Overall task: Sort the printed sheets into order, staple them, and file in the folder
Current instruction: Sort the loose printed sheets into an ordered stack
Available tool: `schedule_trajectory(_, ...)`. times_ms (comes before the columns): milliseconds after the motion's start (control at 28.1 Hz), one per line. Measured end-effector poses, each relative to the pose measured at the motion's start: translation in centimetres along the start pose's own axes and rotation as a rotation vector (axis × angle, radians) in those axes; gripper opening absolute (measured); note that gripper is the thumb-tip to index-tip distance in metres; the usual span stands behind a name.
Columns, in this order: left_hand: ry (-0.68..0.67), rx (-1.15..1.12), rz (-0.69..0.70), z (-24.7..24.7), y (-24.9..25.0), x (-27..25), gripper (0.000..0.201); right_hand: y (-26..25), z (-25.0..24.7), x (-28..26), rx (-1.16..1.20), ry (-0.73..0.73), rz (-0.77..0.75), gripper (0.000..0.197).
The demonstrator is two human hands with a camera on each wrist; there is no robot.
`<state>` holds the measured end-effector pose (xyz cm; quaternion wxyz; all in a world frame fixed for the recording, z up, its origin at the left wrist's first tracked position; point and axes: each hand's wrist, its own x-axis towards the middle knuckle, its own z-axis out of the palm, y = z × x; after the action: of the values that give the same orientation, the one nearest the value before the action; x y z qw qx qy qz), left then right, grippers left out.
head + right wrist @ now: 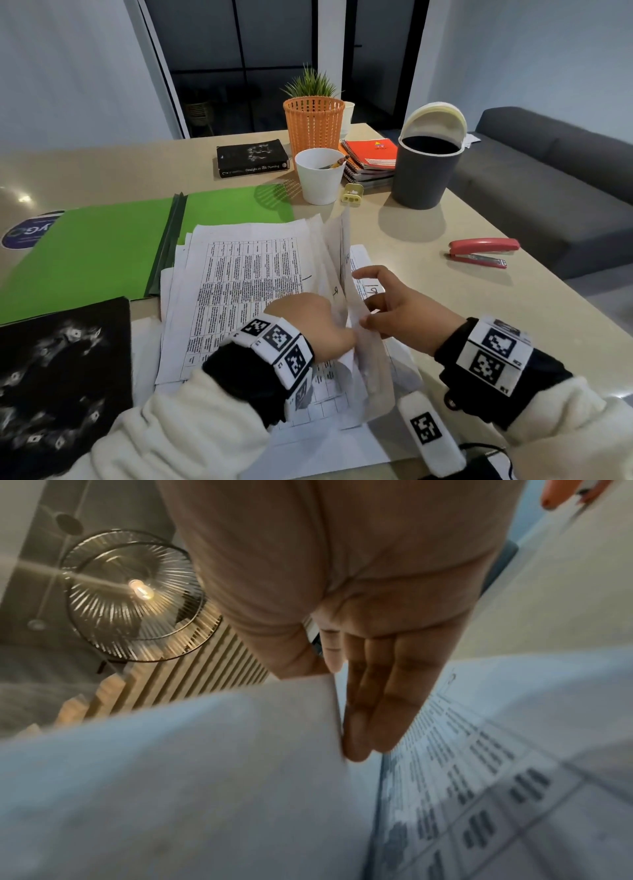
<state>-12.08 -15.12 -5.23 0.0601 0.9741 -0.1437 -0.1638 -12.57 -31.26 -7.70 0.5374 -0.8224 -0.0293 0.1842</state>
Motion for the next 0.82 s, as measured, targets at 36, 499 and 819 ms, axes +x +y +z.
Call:
schedule_trajectory(36, -0.009, -0.008, -0.008, 0.0, -0.3, 0.2, 0.032, 0.0, 0.0, -0.1, -0.045, 0.032, -0.007, 0.057)
schedule_trajectory(499, 0.028, 0.036, -0.009, 1.0, -0.7, 1.3, 0.05, -0.2, -1.3, -0.9, -0.505, -0.043, 0.258, 0.011)
schedule_trajectory(819, 0.087, -0.048, -0.047, 0.8, -0.7, 0.9, 0.048, -1.1, 0.3, -1.1, -0.276, -0.173, 0.096, 0.025)
